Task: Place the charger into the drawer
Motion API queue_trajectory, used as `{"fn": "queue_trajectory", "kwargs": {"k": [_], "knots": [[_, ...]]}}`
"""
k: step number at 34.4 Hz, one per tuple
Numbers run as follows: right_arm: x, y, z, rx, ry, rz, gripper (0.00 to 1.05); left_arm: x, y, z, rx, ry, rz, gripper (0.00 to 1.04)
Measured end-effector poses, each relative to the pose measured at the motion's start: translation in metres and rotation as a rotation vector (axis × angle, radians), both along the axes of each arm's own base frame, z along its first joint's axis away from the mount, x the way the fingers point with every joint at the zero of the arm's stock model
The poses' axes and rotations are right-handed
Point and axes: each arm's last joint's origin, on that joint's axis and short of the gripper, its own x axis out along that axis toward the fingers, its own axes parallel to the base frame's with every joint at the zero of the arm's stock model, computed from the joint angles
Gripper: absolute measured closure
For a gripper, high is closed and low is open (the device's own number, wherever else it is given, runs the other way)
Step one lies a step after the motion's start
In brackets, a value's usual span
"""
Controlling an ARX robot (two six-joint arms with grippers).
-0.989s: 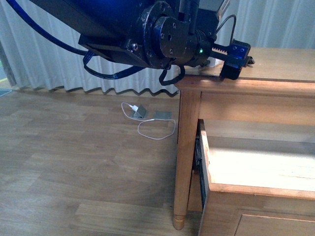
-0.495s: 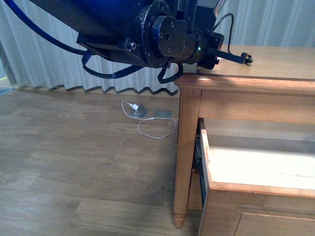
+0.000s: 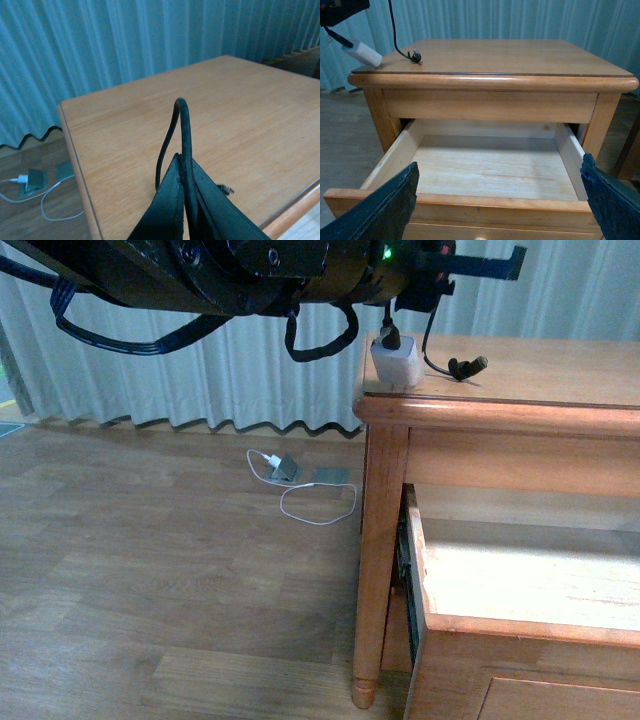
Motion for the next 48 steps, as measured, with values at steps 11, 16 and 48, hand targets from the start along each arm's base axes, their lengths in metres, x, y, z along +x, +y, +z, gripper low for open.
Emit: {"fn": "queue_trajectory", "kwargs": {"k": [11,16,48], "knots": [[0.0,0.0,0.0,0.0,0.0,0.0,0.09,-0.024,-0.025,0.014,-0.059,-0.003,-0.119,1.01],[0.0,0.0,0.0,0.0,0.0,0.0,0.09,-0.041,-0.045,0.017,-0.07,0.0,-0.212,1.01],[0.0,0.0,0.0,0.0,0.0,0.0,0.09,-0.039,-0.109,-0.076,0.093,0.257,-0.359,0.83]]}}
